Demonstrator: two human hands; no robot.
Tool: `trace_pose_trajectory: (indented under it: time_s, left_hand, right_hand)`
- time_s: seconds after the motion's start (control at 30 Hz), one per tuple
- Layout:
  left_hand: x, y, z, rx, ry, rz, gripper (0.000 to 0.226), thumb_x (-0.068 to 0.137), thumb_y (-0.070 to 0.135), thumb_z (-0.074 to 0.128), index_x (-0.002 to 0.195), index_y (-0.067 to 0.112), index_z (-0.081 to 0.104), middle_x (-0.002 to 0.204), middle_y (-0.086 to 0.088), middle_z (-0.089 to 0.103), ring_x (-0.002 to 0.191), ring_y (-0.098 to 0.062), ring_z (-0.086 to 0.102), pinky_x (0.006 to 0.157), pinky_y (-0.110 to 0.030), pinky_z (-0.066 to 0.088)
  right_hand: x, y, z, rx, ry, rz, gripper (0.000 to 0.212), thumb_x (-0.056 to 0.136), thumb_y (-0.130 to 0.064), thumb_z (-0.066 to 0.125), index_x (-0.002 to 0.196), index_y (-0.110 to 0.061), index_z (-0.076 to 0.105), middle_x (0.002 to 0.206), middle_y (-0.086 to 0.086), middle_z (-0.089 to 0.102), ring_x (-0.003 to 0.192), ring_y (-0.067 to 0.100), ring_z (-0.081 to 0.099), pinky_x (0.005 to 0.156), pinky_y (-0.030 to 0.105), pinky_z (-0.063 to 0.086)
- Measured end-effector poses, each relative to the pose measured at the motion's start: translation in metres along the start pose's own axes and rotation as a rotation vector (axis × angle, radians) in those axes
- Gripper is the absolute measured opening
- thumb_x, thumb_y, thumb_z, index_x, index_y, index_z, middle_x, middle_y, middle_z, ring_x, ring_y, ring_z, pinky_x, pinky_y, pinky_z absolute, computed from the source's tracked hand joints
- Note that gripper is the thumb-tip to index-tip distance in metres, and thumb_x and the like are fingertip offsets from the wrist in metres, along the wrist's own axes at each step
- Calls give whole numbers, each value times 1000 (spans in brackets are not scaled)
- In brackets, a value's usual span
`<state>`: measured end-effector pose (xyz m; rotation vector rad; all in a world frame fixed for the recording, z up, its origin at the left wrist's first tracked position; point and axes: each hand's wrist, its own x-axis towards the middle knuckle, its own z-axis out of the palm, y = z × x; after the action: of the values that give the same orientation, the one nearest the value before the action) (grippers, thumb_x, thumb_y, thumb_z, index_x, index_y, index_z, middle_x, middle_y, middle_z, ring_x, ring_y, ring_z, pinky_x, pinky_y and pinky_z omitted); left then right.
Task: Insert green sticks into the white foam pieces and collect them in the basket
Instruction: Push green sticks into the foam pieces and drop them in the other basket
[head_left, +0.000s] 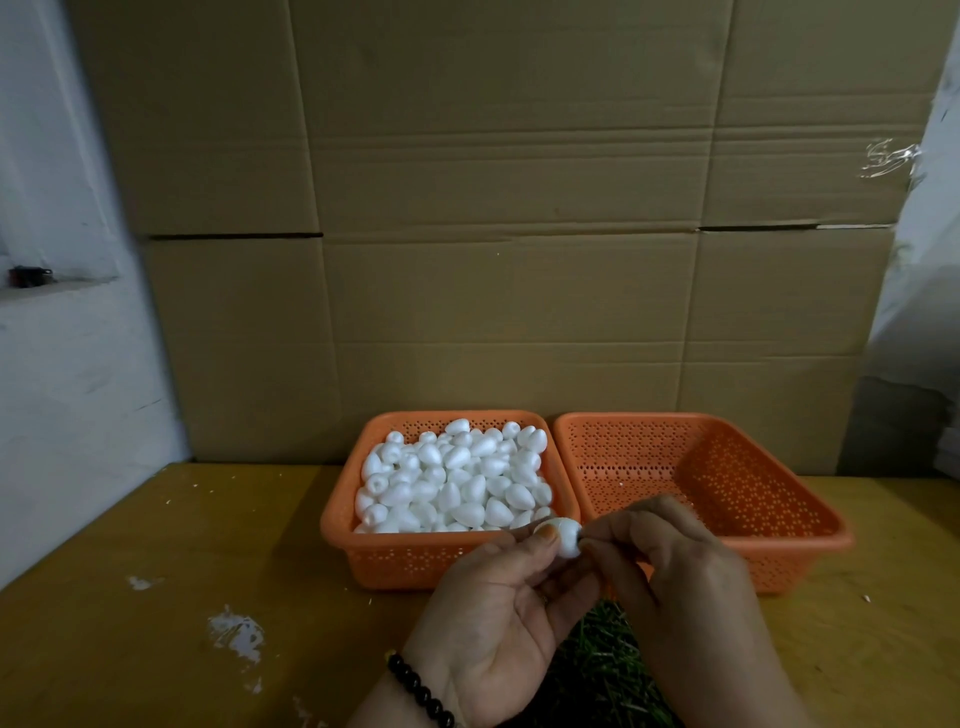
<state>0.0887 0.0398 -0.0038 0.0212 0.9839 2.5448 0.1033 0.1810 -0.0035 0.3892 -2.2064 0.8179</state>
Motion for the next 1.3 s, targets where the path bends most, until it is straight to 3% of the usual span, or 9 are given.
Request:
trace_pose_trajectory:
  time_s: [0.3, 0.67, 0.87, 1.07, 1.2, 1.3]
  left_hand:
    - [1, 1, -1, 16, -4, 9, 22, 77, 3, 62, 95, -7, 69, 93, -22, 68, 78, -25, 70, 65, -33, 59]
    - [1, 1, -1, 30, 5, 7, 23, 76, 3, 62, 96, -7, 68, 93, -22, 68, 76, -25, 70, 65, -33, 59]
    - [1, 1, -1, 29, 4, 14, 22, 75, 3, 63, 93, -6, 69, 90, -21, 69, 74, -24, 71, 63, -33, 59]
    - [1, 3, -3, 45, -8, 0, 18, 72, 8, 67, 84, -3, 74, 89, -20, 69, 74, -24, 70, 64, -32, 59]
    - [1, 4, -2, 9, 5, -48, 31, 60, 10, 75, 88, -3, 75, 88, -19, 69, 71, -23, 70, 61, -32, 59]
    - [4, 5, -3, -87, 27, -108, 36, 69, 15, 71, 96, -7, 72, 88, -19, 69, 68, -24, 70, 59, -32, 59]
  right_hand:
    - [0, -5, -2, -1, 17, -7, 15, 73, -3, 76, 81, -14, 71, 78, -7, 62, 64, 7, 61, 58, 23, 48]
    - [1, -6, -3, -16, -4, 17, 14, 72, -5, 77, 81, -15, 72, 77, -8, 63, 65, 6, 62, 62, 22, 48]
    - [1, -6, -3, -18, -11, 24, 13, 73, -7, 77, 81, -16, 72, 78, -10, 63, 64, 5, 62, 57, 26, 52]
    - [0, -5, -3, 7, -23, 33, 18, 73, -9, 78, 87, -19, 73, 82, -12, 64, 69, 2, 62, 69, 16, 49]
    - [0, -5, -3, 25, -32, 39, 21, 72, -11, 78, 90, -21, 72, 84, -14, 62, 71, 1, 63, 70, 20, 50]
    - [0, -5, -4, 36, -13, 41, 23, 72, -14, 79, 92, -21, 72, 84, -15, 62, 71, -1, 63, 70, 21, 50]
